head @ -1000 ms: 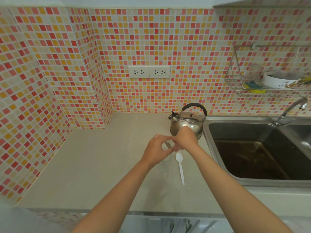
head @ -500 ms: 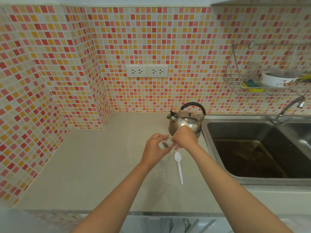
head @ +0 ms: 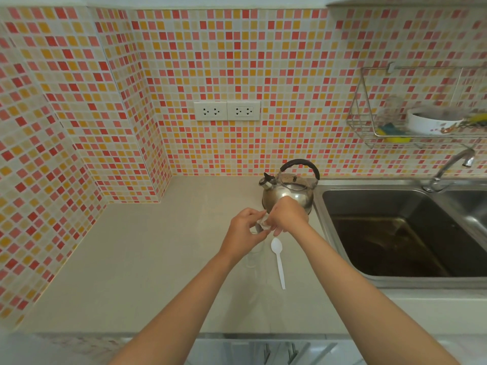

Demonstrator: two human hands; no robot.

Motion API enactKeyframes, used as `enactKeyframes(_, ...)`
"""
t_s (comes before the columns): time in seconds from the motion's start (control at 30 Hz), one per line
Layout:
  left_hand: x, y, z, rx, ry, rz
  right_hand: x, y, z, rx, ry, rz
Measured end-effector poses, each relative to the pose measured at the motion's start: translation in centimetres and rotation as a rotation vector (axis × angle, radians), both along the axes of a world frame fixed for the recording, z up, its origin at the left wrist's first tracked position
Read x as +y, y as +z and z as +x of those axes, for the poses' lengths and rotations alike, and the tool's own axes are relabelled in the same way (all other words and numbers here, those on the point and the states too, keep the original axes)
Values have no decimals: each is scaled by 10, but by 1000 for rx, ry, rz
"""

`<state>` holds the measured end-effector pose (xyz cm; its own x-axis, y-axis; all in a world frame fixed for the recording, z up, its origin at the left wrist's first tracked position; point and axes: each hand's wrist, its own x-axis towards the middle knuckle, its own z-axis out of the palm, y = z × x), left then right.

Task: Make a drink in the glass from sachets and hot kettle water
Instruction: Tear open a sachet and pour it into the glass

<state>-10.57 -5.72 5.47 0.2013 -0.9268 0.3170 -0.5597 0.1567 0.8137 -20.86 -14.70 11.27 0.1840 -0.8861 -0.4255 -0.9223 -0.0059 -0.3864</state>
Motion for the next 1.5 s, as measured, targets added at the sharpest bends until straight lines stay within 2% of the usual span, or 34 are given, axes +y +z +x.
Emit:
enactKeyframes(0.17,0,-2,0,14,-28,16,0,-2,1,25,-13,45)
enactKeyframes(0.4,1,-5,4,-17,-8,12,-3,-1,-2,-136,0,206)
enactKeyframes(0.63,0,-7,13,-56,75,56,-1,5,-7,-244,-40,187)
enactKeyframes(0.77,2,-11,24,-82,103,84,-7,-15,-26,-379,-181,98)
enactKeyframes(0.83,4,-14,28,-110,106,103,-4,-38,-35,-354,-235,96)
enactKeyframes(1.0,10,-22,32,-111,72,137,21,-100,-43,-133,-215,50)
enactKeyframes(1.27,19,-29,41,-115,80,180,35,-134,-39,-9,-190,19)
enactKeyframes(1.37,21,-30,44,-96,91,186,33,-140,-40,-14,-211,23)
enactKeyframes(1.5,20,-29,47,-85,96,179,31,-137,-46,-117,-231,19)
